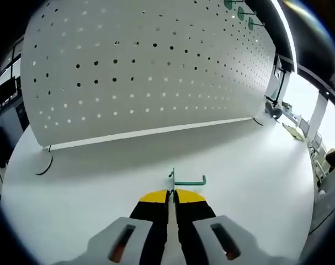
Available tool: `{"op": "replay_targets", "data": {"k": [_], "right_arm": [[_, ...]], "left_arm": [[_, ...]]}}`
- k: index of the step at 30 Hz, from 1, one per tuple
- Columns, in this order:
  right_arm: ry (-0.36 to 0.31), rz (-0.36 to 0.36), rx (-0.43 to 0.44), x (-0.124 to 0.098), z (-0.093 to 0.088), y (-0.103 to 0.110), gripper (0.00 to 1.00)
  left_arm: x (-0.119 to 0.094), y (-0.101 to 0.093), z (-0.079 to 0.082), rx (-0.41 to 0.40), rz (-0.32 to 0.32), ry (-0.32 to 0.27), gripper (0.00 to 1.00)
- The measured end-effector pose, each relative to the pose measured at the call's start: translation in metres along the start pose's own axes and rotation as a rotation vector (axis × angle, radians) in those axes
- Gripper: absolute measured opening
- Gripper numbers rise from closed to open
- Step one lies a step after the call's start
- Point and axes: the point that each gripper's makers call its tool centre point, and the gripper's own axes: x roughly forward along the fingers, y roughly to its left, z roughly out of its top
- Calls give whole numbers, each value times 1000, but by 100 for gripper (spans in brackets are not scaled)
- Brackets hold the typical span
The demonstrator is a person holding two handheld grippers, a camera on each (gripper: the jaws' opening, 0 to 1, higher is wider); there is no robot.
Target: Insert the hook assembly into the mounting plate slot until the hook locks in place.
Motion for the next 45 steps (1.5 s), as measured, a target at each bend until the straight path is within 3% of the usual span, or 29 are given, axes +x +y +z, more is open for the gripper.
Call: {"op": "replay_targets", "data": {"k": [14, 21, 36, 45], "right_arm": [[-3, 27, -10, 2, 3, 9, 17], [-11, 37, -16, 1, 6, 13, 17], [-39, 45, -33, -6, 13, 18, 17], [-52, 51, -31, -10, 16, 23, 17]], "left_arm": [[-14, -13, 4, -114, -69, -16, 4], [-25, -23, -2, -155, -99, -9, 4], [-54, -45, -2, -265, -162, -61, 4], [-76, -66, 0, -321, -232, -100, 4]]}}
